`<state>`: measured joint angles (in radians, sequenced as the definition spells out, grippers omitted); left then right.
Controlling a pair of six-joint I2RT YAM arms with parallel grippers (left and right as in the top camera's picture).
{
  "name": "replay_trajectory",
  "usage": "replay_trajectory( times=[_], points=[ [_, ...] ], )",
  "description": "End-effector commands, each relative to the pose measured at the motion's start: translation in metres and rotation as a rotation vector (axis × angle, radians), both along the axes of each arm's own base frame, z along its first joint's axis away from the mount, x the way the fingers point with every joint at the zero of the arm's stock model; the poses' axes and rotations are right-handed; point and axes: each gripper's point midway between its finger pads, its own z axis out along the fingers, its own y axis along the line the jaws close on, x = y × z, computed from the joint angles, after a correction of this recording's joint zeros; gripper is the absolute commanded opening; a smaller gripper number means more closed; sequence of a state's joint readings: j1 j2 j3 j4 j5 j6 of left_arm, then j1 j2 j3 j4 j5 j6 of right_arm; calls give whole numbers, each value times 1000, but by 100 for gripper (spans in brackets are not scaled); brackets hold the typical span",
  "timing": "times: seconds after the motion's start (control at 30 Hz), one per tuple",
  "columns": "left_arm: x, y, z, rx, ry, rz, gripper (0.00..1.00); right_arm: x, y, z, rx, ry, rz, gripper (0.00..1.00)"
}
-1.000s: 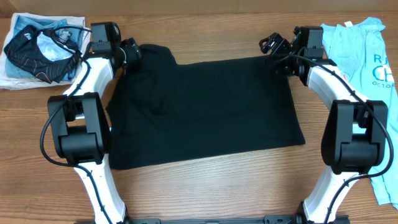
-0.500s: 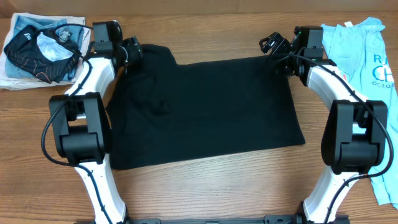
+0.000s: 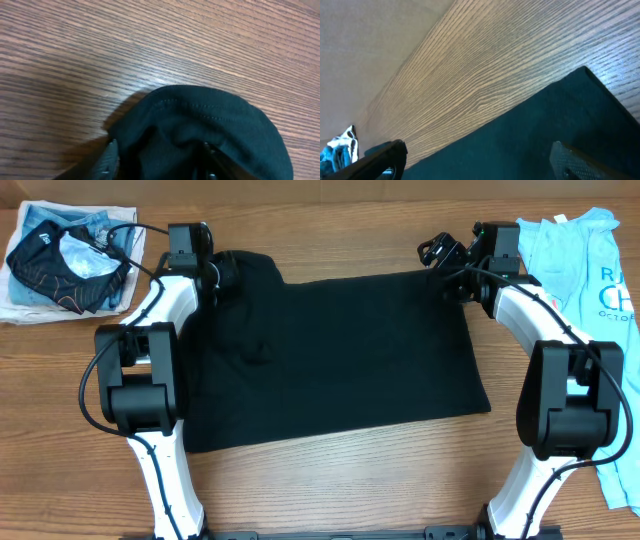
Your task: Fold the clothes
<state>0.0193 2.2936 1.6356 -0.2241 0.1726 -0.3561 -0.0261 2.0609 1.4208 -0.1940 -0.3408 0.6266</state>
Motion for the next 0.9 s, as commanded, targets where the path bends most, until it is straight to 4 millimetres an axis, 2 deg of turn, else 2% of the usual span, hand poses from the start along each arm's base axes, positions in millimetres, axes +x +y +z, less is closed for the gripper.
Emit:
replay_trajectory(
  times=[0.0, 0.1, 0.2, 0.3, 0.4, 0.53, 0.57, 0.67, 0.83, 0.87],
  points=[
    [5, -2, 3, 6, -16, -21, 44, 5, -1, 7, -5, -23, -4, 93],
    [8, -1, 8, 7, -28, -20, 33, 5, -2, 7, -9, -22, -7, 88],
    [12, -1, 16, 5, -42, -18, 27, 5, -5, 5, -21, -16, -20, 81],
    [15, -1, 26, 5, -51, -18, 16, 4, -6, 4, -26, -11, -26, 73],
    [19, -1, 43, 6, -54, -18, 10, 4, -7, 3, -29, -7, -29, 68],
    [20, -1, 62, 5, -61, -18, 8, 1, -14, -2, -55, 18, -64, 64],
    [20, -2, 70, 5, -69, -19, 9, 1, -15, -3, -59, 23, -68, 63],
    [19, -2, 74, 6, -68, -18, 12, 1, -16, -8, -62, 30, -71, 63],
    [18, -1, 73, 8, -63, -20, 36, 2, -19, -24, -80, 49, -87, 64],
    [18, -1, 74, 8, -65, -21, 49, 3, -22, -27, -90, 52, -97, 65]
  ],
)
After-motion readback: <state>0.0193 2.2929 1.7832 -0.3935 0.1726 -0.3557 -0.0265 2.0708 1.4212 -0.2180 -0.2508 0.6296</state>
